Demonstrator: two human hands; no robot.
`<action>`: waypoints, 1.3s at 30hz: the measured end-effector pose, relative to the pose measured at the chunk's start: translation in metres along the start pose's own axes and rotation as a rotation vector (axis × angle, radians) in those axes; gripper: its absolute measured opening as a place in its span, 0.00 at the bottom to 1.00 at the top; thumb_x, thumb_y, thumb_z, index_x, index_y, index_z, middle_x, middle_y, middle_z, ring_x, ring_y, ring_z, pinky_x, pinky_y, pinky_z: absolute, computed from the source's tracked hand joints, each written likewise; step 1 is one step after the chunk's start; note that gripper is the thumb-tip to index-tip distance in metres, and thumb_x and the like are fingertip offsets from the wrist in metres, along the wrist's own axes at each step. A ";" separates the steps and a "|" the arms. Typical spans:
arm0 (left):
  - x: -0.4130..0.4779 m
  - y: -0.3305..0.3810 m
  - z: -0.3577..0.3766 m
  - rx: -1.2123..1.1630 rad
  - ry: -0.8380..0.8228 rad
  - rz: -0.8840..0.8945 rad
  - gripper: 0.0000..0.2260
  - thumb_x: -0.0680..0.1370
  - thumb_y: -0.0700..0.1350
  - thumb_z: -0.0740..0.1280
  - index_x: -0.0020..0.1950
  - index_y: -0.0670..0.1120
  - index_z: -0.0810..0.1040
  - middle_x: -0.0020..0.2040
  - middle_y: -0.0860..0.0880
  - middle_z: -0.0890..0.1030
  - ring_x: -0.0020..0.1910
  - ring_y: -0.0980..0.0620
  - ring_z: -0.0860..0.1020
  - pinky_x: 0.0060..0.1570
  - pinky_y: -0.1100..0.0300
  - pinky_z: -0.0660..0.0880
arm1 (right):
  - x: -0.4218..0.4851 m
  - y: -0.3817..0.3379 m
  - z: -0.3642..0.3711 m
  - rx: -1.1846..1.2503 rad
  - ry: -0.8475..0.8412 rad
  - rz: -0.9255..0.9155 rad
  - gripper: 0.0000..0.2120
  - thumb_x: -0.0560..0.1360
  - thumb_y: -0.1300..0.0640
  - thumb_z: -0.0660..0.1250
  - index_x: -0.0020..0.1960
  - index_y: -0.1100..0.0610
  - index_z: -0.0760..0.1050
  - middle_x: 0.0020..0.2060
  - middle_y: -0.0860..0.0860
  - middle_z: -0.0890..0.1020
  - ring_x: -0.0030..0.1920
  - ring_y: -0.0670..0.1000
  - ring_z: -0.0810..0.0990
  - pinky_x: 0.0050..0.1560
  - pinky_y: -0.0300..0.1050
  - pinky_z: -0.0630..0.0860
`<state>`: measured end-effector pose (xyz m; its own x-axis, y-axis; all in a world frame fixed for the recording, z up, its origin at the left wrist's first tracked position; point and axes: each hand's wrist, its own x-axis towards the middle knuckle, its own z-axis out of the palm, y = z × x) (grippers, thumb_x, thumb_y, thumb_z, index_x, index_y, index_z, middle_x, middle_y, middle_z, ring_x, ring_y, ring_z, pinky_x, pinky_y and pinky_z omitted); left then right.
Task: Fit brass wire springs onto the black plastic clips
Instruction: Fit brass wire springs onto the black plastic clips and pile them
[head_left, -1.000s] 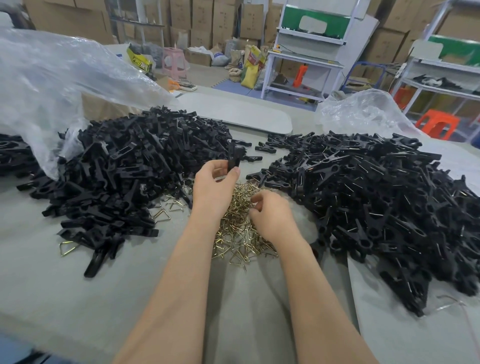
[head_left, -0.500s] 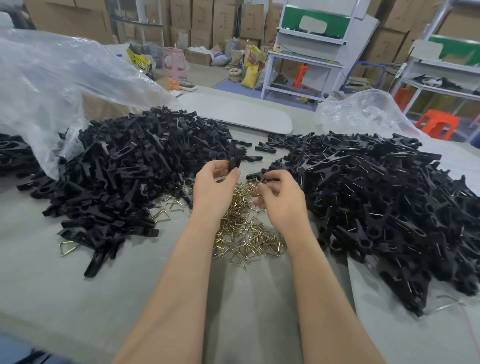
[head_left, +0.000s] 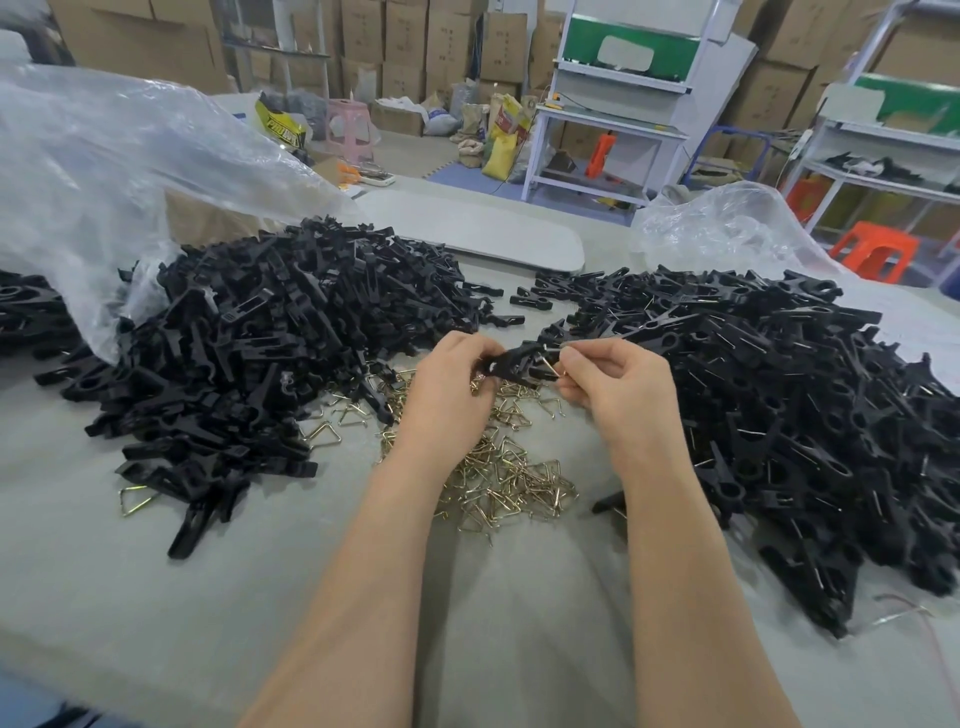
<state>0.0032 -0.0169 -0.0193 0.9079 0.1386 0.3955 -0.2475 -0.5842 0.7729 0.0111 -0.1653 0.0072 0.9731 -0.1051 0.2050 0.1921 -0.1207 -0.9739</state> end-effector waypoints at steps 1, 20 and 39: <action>0.000 0.000 0.000 0.007 -0.008 0.020 0.12 0.75 0.35 0.67 0.57 0.47 0.78 0.53 0.55 0.74 0.52 0.54 0.75 0.59 0.57 0.73 | 0.000 0.001 -0.001 -0.049 0.000 -0.014 0.06 0.74 0.63 0.69 0.41 0.54 0.78 0.33 0.51 0.83 0.31 0.45 0.81 0.37 0.37 0.77; -0.004 0.007 -0.006 -0.047 -0.200 0.099 0.11 0.75 0.38 0.70 0.56 0.47 0.80 0.51 0.52 0.78 0.52 0.55 0.77 0.58 0.58 0.75 | 0.000 0.000 -0.011 -0.085 -0.169 0.036 0.09 0.72 0.64 0.72 0.45 0.57 0.71 0.35 0.54 0.81 0.29 0.44 0.78 0.34 0.37 0.77; -0.009 0.031 -0.020 -0.463 -0.238 0.104 0.10 0.73 0.42 0.72 0.52 0.52 0.80 0.46 0.51 0.81 0.49 0.49 0.80 0.58 0.45 0.74 | -0.011 0.004 0.015 0.651 -0.503 0.333 0.25 0.67 0.42 0.65 0.47 0.65 0.72 0.17 0.46 0.70 0.17 0.43 0.67 0.19 0.33 0.65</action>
<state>-0.0193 -0.0203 0.0113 0.9088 -0.1182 0.4001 -0.4152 -0.1631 0.8950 0.0031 -0.1494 -0.0002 0.9028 0.4298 -0.0165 -0.2254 0.4401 -0.8692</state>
